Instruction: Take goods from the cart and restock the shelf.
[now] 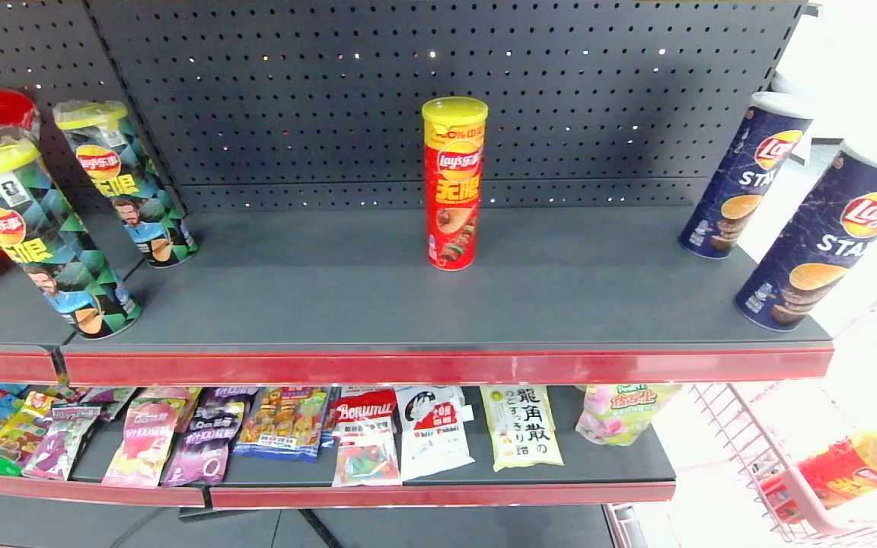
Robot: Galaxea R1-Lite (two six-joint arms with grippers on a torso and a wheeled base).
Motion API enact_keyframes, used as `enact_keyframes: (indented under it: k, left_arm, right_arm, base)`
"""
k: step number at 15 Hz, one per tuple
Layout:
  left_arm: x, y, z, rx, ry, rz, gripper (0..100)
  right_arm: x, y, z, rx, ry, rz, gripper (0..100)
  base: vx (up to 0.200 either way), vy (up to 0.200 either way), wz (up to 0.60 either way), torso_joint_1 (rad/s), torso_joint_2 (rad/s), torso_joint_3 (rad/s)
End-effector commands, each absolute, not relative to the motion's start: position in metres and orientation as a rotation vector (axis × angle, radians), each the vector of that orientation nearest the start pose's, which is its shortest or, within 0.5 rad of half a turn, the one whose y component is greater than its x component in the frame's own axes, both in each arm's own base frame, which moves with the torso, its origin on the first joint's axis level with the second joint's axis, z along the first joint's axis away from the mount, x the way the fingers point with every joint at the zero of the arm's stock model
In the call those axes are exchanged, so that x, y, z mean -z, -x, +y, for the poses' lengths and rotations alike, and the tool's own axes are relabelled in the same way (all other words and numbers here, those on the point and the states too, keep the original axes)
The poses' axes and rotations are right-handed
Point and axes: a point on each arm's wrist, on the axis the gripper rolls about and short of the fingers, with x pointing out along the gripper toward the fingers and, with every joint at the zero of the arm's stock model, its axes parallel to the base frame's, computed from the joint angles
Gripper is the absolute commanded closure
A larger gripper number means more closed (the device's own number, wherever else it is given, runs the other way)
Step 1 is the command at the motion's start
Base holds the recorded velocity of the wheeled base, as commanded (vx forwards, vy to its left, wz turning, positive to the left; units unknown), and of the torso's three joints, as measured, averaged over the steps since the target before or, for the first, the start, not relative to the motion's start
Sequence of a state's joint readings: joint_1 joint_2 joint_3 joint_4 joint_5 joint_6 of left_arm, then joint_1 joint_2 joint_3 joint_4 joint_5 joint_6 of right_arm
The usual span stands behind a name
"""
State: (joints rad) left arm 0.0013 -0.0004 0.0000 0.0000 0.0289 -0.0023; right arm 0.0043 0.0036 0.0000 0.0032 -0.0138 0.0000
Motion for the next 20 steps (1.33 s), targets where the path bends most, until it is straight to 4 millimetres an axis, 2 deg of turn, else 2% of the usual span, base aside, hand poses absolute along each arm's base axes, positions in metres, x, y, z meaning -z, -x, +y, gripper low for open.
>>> enact_keyframes:
  k: [1, 2, 7, 11, 14, 20]
  left_arm:
    - [-0.0755, 0.0228, 0.0006, -0.031, 0.003, 0.0, 0]
    - [-0.0755, 0.0228, 0.0006, -0.031, 0.003, 0.0, 0]
    - [-0.0755, 0.0228, 0.0006, -0.031, 0.003, 0.0, 0]
    - [-0.0755, 0.0228, 0.0006, -0.032, 0.003, 0.0, 0]
    - [-0.0755, 0.0228, 0.0006, -0.031, 0.003, 0.0, 0]
    - [-0.0755, 0.0228, 0.0006, -0.031, 0.003, 0.0, 0]
  right_arm:
    - [-0.0752, 0.0226, -0.0004, 0.009, 0.0, 0.006, 0]
    - [-0.0752, 0.0226, -0.0004, 0.009, 0.0, 0.006, 0]
    - [-0.0752, 0.0226, -0.0004, 0.009, 0.0, 0.006, 0]
    - [-0.0752, 0.0226, -0.0004, 0.009, 0.0, 0.006, 0]
    - [-0.0752, 0.0226, -0.0004, 0.009, 0.0, 0.006, 0]
    - [-0.0752, 0.0226, -0.0004, 0.009, 0.0, 0.006, 0]
  base:
    - [0.0, -0.2, 0.0, 0.007, 0.0, 0.002]
    - [0.0, -0.2, 0.0, 0.002, 0.0, -0.002]
    - [0.0, 0.0, 0.0, 0.0, 0.0, 0.0]
    - [-0.2, 0.0, 0.0, 0.005, 0.0, -0.002]
    - [0.0, 0.0, 0.0, 0.0, 0.0, 0.0]
    - [0.0, -0.2, 0.0, 0.006, 0.0, -0.001]
